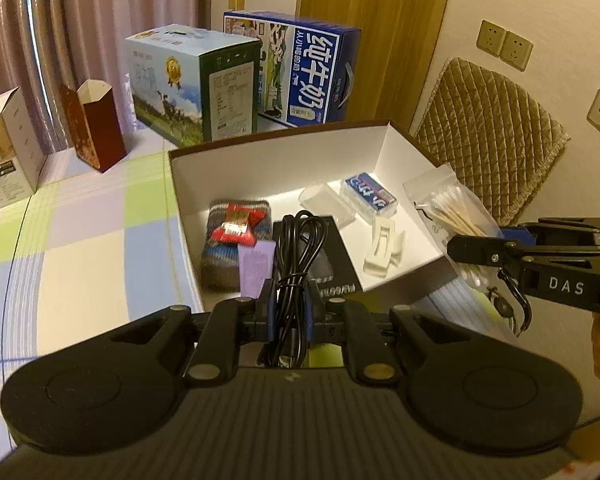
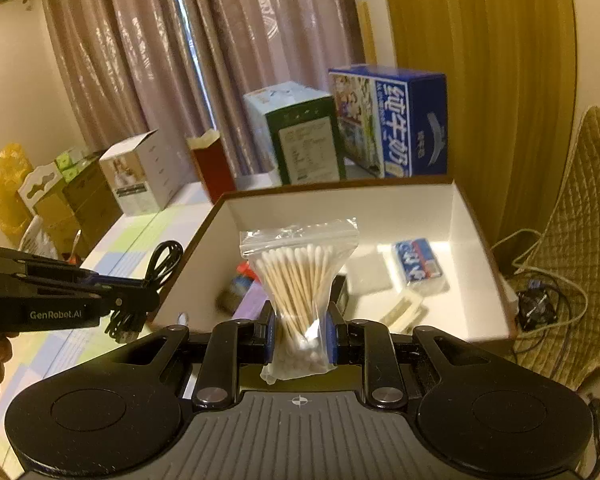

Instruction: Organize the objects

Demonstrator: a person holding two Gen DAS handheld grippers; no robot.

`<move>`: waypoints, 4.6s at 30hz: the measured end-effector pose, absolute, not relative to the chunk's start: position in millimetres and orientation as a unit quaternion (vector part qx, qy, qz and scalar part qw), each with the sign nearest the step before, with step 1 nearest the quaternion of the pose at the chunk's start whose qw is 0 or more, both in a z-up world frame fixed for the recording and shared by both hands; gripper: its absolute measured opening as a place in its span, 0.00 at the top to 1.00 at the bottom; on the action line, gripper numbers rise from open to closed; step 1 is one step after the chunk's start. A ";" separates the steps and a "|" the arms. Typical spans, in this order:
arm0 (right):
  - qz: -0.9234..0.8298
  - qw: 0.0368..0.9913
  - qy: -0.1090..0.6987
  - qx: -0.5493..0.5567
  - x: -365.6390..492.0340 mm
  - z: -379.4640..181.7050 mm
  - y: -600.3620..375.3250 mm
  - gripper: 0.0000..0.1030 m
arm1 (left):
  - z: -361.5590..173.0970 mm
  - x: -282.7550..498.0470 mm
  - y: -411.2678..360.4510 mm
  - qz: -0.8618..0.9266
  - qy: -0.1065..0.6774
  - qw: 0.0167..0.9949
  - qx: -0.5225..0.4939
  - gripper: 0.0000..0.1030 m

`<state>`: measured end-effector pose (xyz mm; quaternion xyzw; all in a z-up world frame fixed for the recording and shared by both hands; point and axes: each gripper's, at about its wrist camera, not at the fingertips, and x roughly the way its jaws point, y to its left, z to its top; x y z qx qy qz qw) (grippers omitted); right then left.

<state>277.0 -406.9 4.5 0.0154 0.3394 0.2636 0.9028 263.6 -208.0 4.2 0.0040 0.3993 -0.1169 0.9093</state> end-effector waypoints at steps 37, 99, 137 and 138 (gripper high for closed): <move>0.263 0.882 0.390 0.023 430.0 -44.9 -385.2 0.80 | -57.1 431.6 -235.6 -0.064 0.451 0.890 0.024 0.90; 0.240 0.893 0.374 0.069 336.7 -16.6 -424.9 0.02 | 10.9 291.3 -213.0 -0.001 0.378 0.925 0.040 0.01; 0.262 0.876 0.404 0.027 120.9 -5.6 -298.2 0.02 | 16.2 67.8 -63.4 0.006 0.410 0.911 -0.043 0.01; 0.263 0.875 0.405 0.025 116.2 -6.3 -294.7 0.02 | 15.8 62.9 -60.1 0.007 0.411 0.911 -0.044 0.01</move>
